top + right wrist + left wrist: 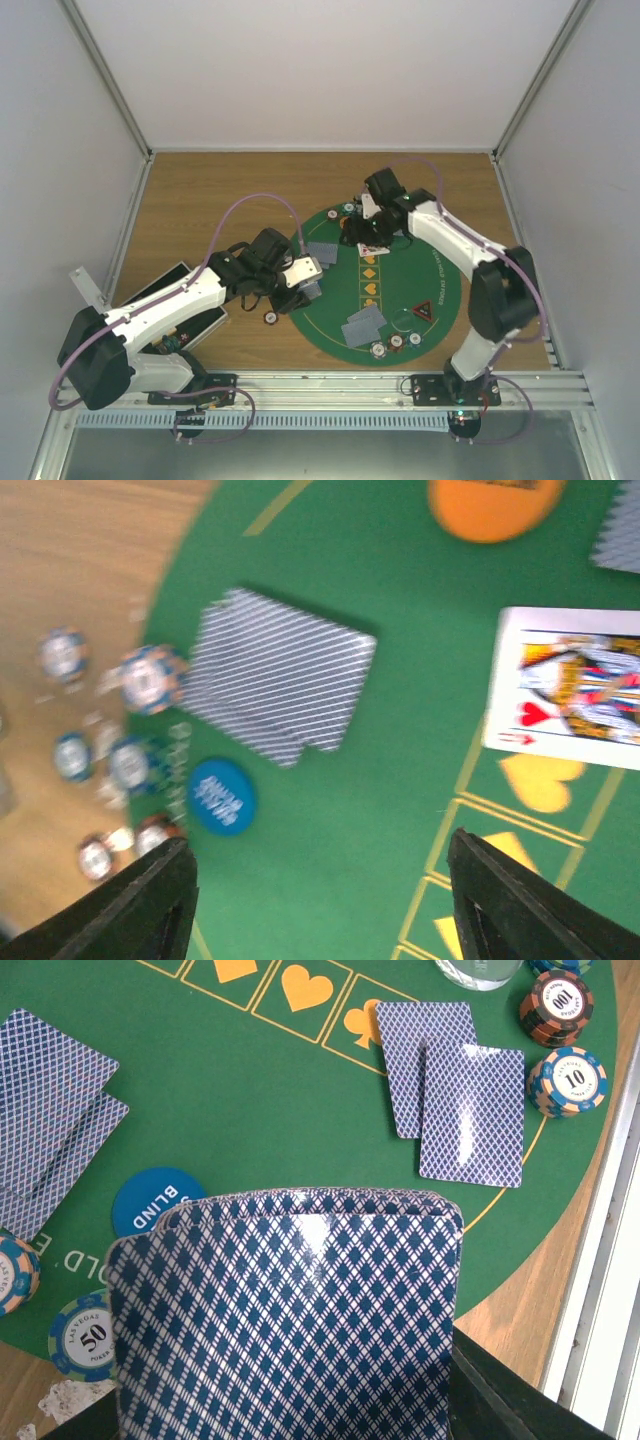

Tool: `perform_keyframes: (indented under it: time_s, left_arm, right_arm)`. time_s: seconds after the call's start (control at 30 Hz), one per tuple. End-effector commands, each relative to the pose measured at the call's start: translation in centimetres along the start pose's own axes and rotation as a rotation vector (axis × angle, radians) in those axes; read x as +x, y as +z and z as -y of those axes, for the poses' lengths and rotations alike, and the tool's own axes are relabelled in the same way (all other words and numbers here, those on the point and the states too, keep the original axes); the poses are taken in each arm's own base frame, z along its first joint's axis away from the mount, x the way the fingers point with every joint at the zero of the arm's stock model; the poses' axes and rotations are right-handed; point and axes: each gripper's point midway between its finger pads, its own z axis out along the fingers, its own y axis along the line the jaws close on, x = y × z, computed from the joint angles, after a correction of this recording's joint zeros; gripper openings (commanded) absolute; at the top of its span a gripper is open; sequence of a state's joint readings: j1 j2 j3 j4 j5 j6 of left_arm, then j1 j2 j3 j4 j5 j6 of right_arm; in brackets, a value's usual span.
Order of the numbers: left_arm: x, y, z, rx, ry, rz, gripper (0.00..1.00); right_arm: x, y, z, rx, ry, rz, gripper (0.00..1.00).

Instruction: Distribute texas hold em gaming equipment

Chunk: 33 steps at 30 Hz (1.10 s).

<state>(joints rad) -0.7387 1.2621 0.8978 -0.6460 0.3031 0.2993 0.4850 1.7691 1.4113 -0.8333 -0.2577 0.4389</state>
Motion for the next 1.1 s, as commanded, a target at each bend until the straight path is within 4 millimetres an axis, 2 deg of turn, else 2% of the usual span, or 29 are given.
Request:
perform_keyframes:
  time_s: [0.0,0.17,0.47,0.7,0.9,1.07]
  left_arm:
    - [-1.5,-0.8,-0.1,-0.010,0.021,0.070,0.53]
    - [-1.5,-0.8,-0.1,-0.010,0.021,0.071,0.53]
    - [-1.5,-0.8,-0.1,-0.006,0.021,0.069,0.53]
    - [-1.6,-0.8,-0.1,-0.005,0.020,0.070,0.53]
    - [-1.6,-0.8,0.0,-0.004,0.021,0.071,0.53]
    - [-1.6,-0.9,0.0,0.001,0.021,0.074,0.53]
  right_arm:
    - [2.2,-2.0,-5.3,-0.383,-0.131,0.047,0.74]
    - [5.4,-3.9,-8.9,-0.612,-0.196,0.055,0.84]
    - [8.1,-3.2,-11.7,-0.699,-0.284,-0.017,0.88]
    - [9.4,-2.8,-12.6,-0.735,-0.316,-0.056,0.88]
    - [10.9,-1.0,-12.1,-0.686,-0.320,-0.108,0.88]
    - [11.1,-0.4,-11.9,-0.651,-0.317,-0.114,0.87]
